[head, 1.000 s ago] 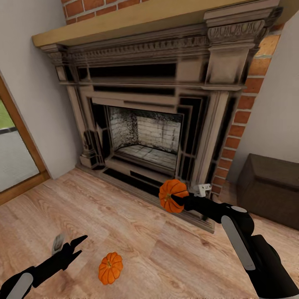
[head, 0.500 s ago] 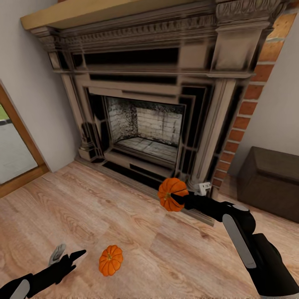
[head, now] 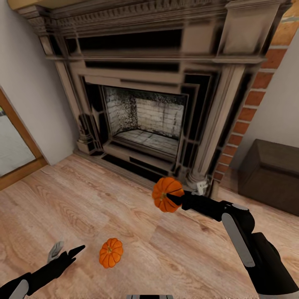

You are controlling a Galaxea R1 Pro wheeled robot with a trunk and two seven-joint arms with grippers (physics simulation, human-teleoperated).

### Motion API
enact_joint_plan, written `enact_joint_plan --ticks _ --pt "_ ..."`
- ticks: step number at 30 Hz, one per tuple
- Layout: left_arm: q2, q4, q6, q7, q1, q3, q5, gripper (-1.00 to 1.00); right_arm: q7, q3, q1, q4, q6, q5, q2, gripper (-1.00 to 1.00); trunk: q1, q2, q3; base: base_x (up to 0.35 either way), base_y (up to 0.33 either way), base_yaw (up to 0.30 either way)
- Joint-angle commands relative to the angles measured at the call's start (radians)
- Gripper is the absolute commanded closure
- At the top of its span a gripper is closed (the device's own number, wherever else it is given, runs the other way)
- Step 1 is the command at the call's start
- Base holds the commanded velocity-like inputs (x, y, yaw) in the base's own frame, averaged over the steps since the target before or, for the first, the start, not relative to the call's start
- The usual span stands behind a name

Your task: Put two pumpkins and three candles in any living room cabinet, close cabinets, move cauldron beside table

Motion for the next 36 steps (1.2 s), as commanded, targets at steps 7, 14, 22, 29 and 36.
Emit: enact_joint_plan --ticks 7,14,22,29,36 --pt "-0.007 0.0 -0.001 -0.008 0.0 0.003 0.008 -1.0 0.022 -0.001 -0.006 -0.001 0.004 -0.001 -0.009 1.0 0.003 -0.002 -0.028 0.0 0.0 -0.057" --pt "0.0 0.001 0.002 -0.008 -0.001 0.008 0.018 -1.0 0.025 -0.001 -0.006 -0.001 0.003 -0.001 -0.012 1.0 0.006 -0.004 -0.055 0.0 0.0 -0.177" --pt "0.039 0.021 0.088 0.064 -0.075 0.041 0.024 -1.0 0.027 -0.003 -0.006 -0.001 0.002 -0.001 -0.013 1.0 0.01 -0.006 -0.086 0.0 0.0 -0.022" --pt "0.091 0.037 0.124 0.057 -0.106 0.048 0.025 -1.0 0.03 -0.018 -0.007 -0.001 0.003 -0.001 -0.019 1.0 0.013 -0.007 -0.113 0.0 0.0 -0.001" --pt "0.065 0.04 0.126 0.044 -0.109 0.042 0.015 -1.0 0.07 -0.08 -0.017 -0.001 0.005 -0.002 -0.042 1.0 0.016 -0.009 -0.14 0.0 0.0 0.0"
